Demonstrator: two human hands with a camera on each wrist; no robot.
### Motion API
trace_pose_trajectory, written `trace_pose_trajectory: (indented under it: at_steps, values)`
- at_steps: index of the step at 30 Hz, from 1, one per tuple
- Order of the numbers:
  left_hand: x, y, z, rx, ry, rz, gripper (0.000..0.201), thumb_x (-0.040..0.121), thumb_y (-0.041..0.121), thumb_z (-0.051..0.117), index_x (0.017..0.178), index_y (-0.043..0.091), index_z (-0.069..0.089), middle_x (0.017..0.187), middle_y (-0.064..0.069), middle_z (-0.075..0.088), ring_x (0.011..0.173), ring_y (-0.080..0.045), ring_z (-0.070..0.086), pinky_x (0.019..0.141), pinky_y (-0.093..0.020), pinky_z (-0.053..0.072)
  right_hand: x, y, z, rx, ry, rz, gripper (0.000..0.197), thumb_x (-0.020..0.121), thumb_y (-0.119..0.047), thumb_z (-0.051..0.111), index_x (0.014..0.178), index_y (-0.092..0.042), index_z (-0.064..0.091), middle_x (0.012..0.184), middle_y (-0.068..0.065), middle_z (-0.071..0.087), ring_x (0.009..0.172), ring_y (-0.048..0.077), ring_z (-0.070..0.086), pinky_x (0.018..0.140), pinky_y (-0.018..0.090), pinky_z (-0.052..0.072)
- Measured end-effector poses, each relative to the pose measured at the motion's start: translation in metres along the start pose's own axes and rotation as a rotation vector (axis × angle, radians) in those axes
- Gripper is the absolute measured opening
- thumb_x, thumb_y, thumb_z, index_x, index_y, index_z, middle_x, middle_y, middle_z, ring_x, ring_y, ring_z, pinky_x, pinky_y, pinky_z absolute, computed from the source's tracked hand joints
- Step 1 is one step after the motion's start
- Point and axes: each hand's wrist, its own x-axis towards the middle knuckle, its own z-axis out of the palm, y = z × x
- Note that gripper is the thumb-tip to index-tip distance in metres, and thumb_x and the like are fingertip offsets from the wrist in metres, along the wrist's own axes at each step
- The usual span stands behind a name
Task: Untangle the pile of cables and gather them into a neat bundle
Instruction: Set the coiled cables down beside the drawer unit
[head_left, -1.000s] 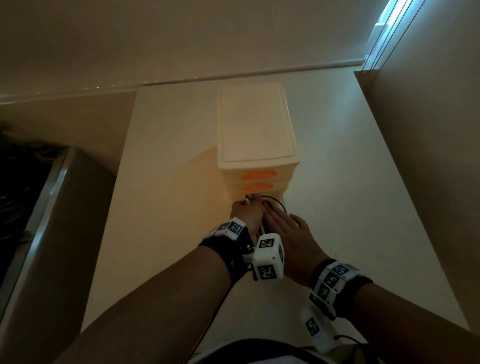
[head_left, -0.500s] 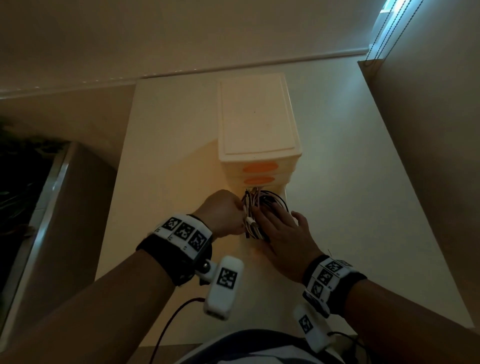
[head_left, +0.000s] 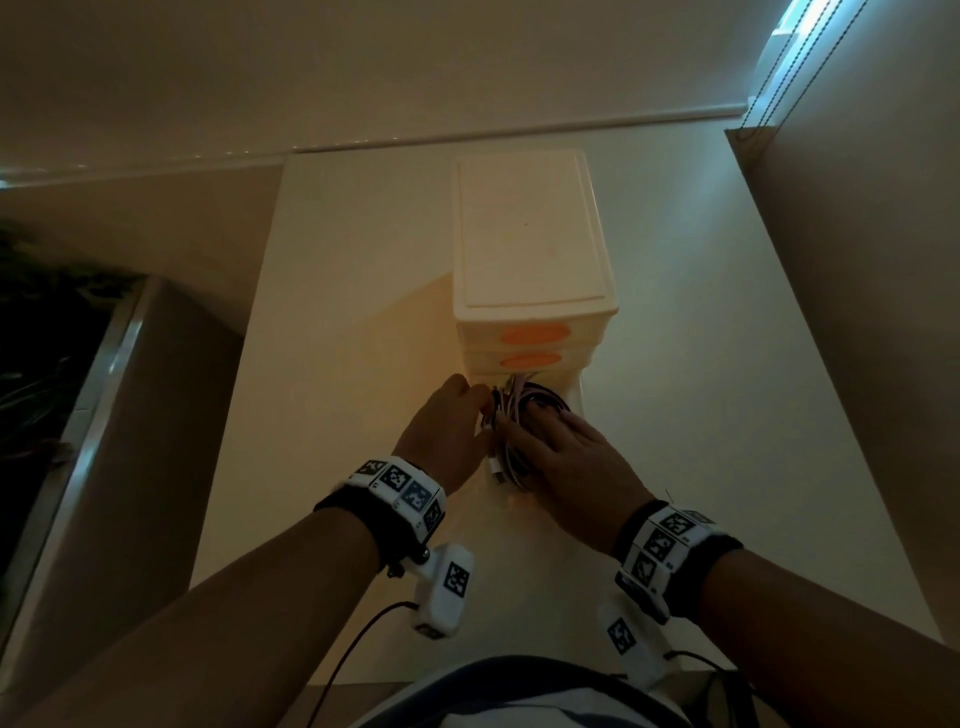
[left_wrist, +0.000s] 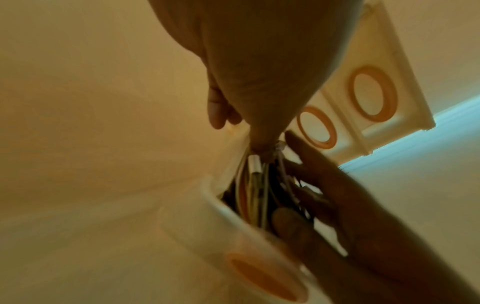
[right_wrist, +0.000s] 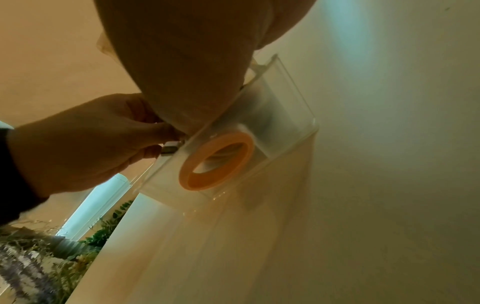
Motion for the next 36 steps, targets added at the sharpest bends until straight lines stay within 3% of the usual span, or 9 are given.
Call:
trace_pose_trajectory:
  at_steps: [5, 7, 11, 18, 22, 25, 31, 33, 36]
  values:
    - [-0.006, -0.009, 0.005, 0.081, 0.031, 0.088, 0.015, 0.093, 0.022, 0.068, 0.102, 0.011, 0.072, 0.102, -0.008, 0.052, 0.093, -0.028, 0.050, 0.077, -0.033, 0.042, -0.001, 0.003, -0.004, -0.041, -0.074, -0.031, 0.063, 0.098, -0.054, 0.039, 0.155, -0.028, 0.033, 0.153, 0.009, 0.047, 0.141, 0.031, 0.044, 0.117, 0.043, 0.034]
    - [-0.010, -0.012, 0.000, 0.113, -0.035, 0.108, 0.027, 0.093, 0.031, 0.069, 0.112, 0.011, 0.071, 0.107, -0.008, 0.052, 0.097, -0.028, 0.047, 0.083, -0.038, 0.044, 0.004, 0.002, -0.005, -0.064, -0.077, -0.020, 0.057, 0.098, -0.046, 0.037, 0.151, -0.025, 0.042, 0.150, 0.008, 0.050, 0.140, 0.031, 0.046, 0.114, 0.043, 0.038]
    - [-0.019, -0.008, -0.009, 0.251, -0.169, 0.135, 0.056, 0.091, 0.045, 0.068, 0.136, 0.014, 0.058, 0.125, -0.011, 0.047, 0.111, -0.030, 0.042, 0.093, -0.040, 0.045, 0.009, -0.001, -0.006, -0.128, -0.097, -0.010, 0.062, 0.087, -0.032, 0.061, 0.147, -0.018, 0.050, 0.147, 0.008, 0.054, 0.135, 0.034, 0.051, 0.110, 0.043, 0.042]
    - [-0.022, 0.010, -0.001, 0.346, -0.070, 0.052, 0.063, 0.087, 0.046, 0.071, 0.137, 0.016, 0.049, 0.130, -0.011, 0.044, 0.116, -0.032, 0.044, 0.085, -0.041, 0.051, 0.008, -0.002, 0.001, -0.023, 0.017, 0.060, 0.069, 0.086, -0.023, 0.071, 0.148, -0.005, 0.046, 0.139, 0.013, 0.059, 0.126, 0.030, 0.059, 0.106, 0.040, 0.046]
    - [-0.026, 0.010, 0.001, 0.388, -0.032, 0.142, 0.059, 0.079, 0.035, 0.080, 0.126, 0.006, 0.059, 0.128, -0.015, 0.055, 0.112, -0.038, 0.054, 0.077, -0.047, 0.056, 0.007, -0.005, 0.000, 0.000, 0.063, 0.092, 0.057, 0.092, -0.025, 0.057, 0.144, -0.004, 0.048, 0.137, 0.014, 0.051, 0.114, 0.032, 0.059, 0.099, 0.039, 0.047]
    - [-0.028, 0.001, 0.012, 0.348, 0.017, 0.250, 0.039, 0.080, 0.025, 0.079, 0.111, 0.005, 0.068, 0.110, -0.014, 0.065, 0.102, -0.038, 0.061, 0.068, -0.047, 0.058, 0.007, -0.008, 0.000, -0.019, 0.020, 0.132, 0.061, 0.094, -0.031, 0.036, 0.147, -0.001, 0.044, 0.154, 0.021, 0.038, 0.126, 0.032, 0.051, 0.101, 0.041, 0.047]
    - [-0.027, -0.005, 0.020, 0.367, -0.018, 0.318, 0.035, 0.086, 0.021, 0.072, 0.116, 0.002, 0.067, 0.111, -0.017, 0.066, 0.100, -0.038, 0.061, 0.068, -0.048, 0.059, 0.011, -0.008, -0.007, 0.016, -0.086, 0.114, 0.071, 0.099, -0.048, 0.021, 0.155, -0.005, 0.031, 0.163, 0.016, 0.027, 0.147, 0.033, 0.033, 0.114, 0.044, 0.035]
    - [-0.029, -0.004, 0.017, 0.383, -0.049, 0.351, 0.048, 0.094, 0.037, 0.055, 0.124, 0.001, 0.062, 0.117, -0.018, 0.063, 0.103, -0.037, 0.058, 0.073, -0.048, 0.057, 0.006, -0.004, -0.007, 0.000, -0.100, 0.078, 0.085, 0.096, -0.066, 0.024, 0.157, -0.008, 0.026, 0.165, 0.014, 0.020, 0.153, 0.032, 0.018, 0.121, 0.045, 0.026]
    - [-0.035, -0.002, 0.003, 0.463, -0.187, 0.296, 0.097, 0.087, 0.078, 0.025, 0.145, 0.003, 0.044, 0.144, -0.017, 0.047, 0.129, -0.036, 0.044, 0.098, -0.047, 0.049, 0.000, 0.004, -0.008, -0.106, -0.176, -0.033, 0.120, 0.077, -0.093, 0.030, 0.158, -0.005, 0.022, 0.166, 0.014, 0.013, 0.155, 0.033, 0.001, 0.124, 0.048, 0.013]
